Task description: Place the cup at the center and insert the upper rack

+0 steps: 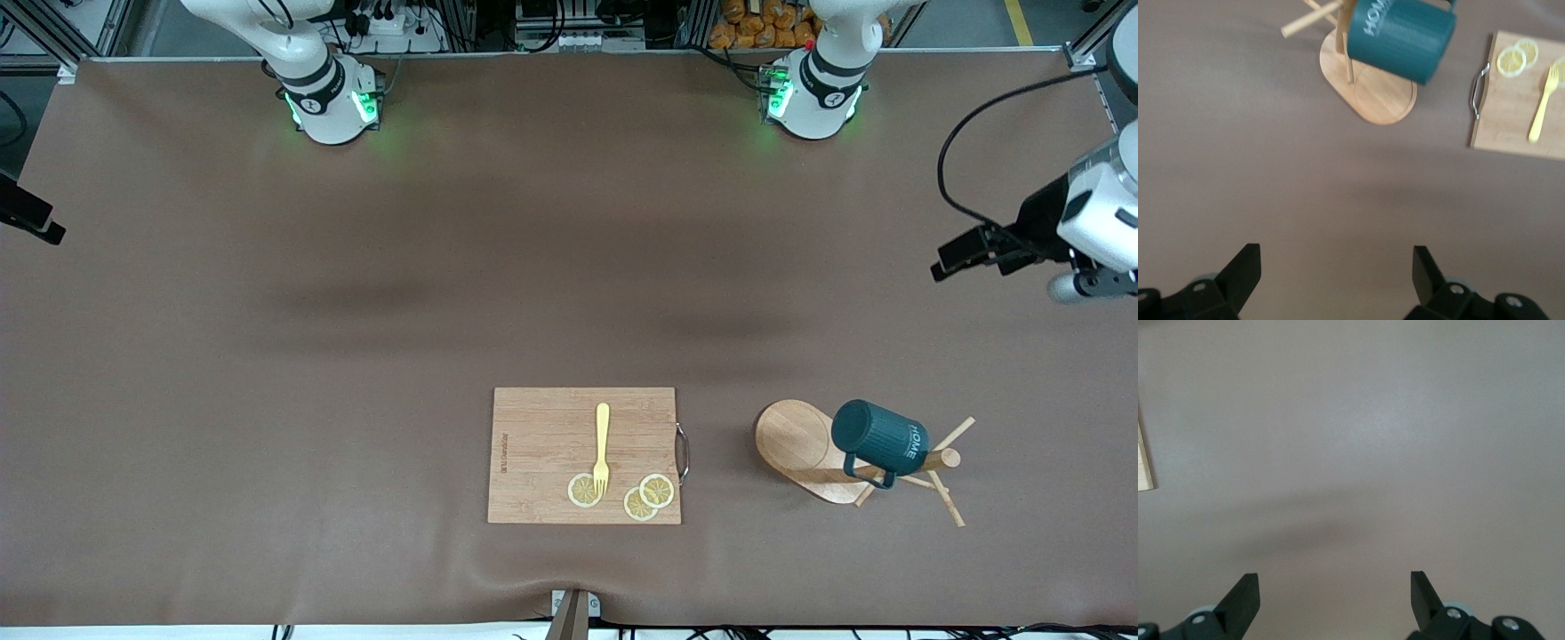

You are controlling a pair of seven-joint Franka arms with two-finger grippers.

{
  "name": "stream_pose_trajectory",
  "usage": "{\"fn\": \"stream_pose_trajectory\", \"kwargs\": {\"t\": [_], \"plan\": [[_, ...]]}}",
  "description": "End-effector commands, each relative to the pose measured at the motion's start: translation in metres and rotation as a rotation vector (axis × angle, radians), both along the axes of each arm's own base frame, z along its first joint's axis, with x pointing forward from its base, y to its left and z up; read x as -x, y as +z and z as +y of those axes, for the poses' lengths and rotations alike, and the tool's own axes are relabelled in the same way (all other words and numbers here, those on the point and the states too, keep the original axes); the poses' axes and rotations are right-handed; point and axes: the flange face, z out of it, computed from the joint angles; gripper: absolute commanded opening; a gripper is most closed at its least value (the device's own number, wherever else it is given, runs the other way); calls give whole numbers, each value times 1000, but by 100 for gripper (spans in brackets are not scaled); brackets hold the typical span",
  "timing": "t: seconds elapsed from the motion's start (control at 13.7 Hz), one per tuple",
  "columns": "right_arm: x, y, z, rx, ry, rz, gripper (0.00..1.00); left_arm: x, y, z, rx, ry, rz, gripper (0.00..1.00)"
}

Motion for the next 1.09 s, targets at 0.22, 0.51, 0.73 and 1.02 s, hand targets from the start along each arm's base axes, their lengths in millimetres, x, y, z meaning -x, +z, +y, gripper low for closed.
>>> {"fn": "stream_pose_trajectory", "kwargs": {"t": [0.22, 0.51, 0.73, 1.02], "plan": [[0, 2, -6, -10, -21, 5, 100, 43, 30, -49, -183, -200, 70, 100], [0, 2, -6, -10, -21, 3, 100, 47, 42, -59, -171, -277, 70, 100], [-1, 1, -8, -10, -24, 5, 100, 46, 86, -65, -159, -220, -22, 100], [-1, 1, -7, -10, -22, 5, 100, 46, 108, -63, -120, -193, -55, 100]]}}
